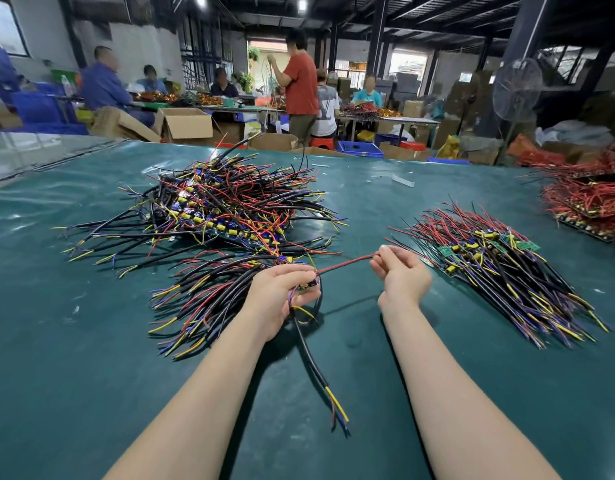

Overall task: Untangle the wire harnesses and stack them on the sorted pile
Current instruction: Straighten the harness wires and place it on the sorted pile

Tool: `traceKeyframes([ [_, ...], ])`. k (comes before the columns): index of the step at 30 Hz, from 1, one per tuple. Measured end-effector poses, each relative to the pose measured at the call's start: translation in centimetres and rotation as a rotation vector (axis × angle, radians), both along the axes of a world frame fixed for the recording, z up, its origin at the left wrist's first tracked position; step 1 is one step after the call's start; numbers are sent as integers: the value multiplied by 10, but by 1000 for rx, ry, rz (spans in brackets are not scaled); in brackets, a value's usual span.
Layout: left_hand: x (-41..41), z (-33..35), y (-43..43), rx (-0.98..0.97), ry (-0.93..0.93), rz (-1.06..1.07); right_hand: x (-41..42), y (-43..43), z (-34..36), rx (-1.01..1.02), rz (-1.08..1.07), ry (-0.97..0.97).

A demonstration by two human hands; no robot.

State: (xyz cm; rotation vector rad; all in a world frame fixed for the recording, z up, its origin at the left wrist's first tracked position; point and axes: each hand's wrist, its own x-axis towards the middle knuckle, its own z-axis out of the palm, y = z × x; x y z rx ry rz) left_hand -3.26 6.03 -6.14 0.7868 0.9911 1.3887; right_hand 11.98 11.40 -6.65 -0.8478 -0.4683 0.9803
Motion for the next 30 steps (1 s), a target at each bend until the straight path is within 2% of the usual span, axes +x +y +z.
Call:
traceKeyframes([
  [4, -1, 0, 2, -18, -85, 86, -14, -5, 4, 16, 204, 171],
  [5, -1, 0, 2, -17, -94, 91, -19, -9, 5, -25, 277, 121],
  [7, -2, -1, 4, -14, -115, 106, -28, -16, 5, -93, 471, -107],
  [10, -3, -1, 6, 7, -106, 115, -45, -28, 3, -63, 710, -379],
  [14, -2, 1, 7, -23, -39, 96, -56, -30, 0, 2, 579, -546],
  [25, 8, 10, 1, -127, 214, -18, -47, -21, 4, 37, 420, -291],
  [30, 13, 19, -3, -202, 410, -92, -45, -18, 1, 58, 366, -406],
])
